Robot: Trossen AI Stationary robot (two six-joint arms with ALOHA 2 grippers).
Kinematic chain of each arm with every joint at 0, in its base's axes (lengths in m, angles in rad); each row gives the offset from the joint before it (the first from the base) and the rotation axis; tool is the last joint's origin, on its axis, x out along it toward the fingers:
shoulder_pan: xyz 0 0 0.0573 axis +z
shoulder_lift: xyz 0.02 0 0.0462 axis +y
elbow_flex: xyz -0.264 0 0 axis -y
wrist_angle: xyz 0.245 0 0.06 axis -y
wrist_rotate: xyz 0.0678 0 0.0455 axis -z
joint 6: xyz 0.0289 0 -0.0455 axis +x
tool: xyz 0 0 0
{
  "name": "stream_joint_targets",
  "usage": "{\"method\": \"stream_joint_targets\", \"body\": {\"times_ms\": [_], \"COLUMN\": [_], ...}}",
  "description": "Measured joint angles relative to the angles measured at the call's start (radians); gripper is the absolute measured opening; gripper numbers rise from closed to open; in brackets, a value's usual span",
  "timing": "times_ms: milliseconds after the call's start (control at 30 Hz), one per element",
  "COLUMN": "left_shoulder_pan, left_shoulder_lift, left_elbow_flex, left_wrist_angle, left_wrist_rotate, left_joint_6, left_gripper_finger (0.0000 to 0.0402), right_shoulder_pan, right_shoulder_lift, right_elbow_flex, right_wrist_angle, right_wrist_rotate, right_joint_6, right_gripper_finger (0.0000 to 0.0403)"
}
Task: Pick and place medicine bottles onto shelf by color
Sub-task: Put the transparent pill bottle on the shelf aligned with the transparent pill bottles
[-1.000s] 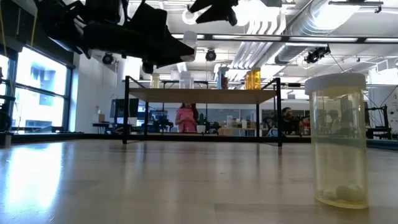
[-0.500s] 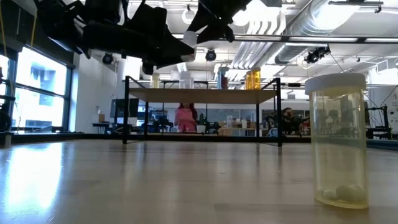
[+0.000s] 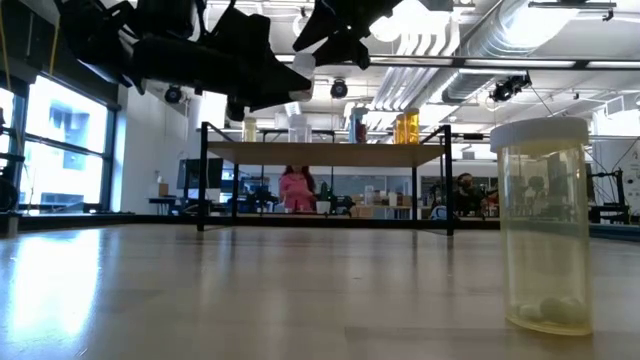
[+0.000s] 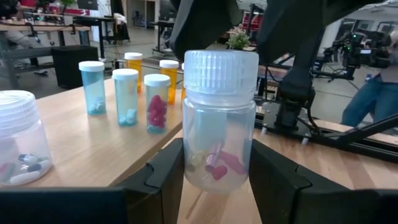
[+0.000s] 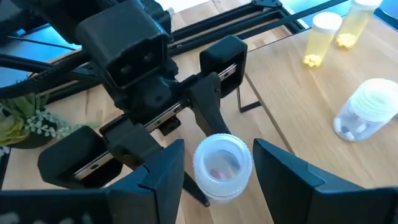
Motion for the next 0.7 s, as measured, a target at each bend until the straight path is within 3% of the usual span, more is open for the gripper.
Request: {"method": "stream_joint_targets", "body": {"times_ms": [133,500,700], "left_shoulder_pan": [0.0,0.002,0.002], "left_shoulder_lift": [0.0,0.0,0.0], "left_elbow_flex": [0.0,0.001,0.001], "left_wrist_angle": [0.0,0.021,0.02], "left_wrist_rotate": [0.0,0.0,0.0], "left_joint_6": [0.002,0.017,0.019], "left_gripper_finger": [0.0143,0.0143,0.0143], "right_shoulder_pan": [0.007,0.008,0.008], "right_shoulder_lift": [0.0,0.016,0.016], "right_elbow_flex": [0.0,0.0,0.0], "right_wrist_angle": [-0.003,-0.02,-0.015], "right_wrist_rotate": [0.04,0.029,0.029], "right_joint_6": [-0.003,-0.026,-0.037], "right_gripper_finger": [0.0181,0.0181,0.0152]}}
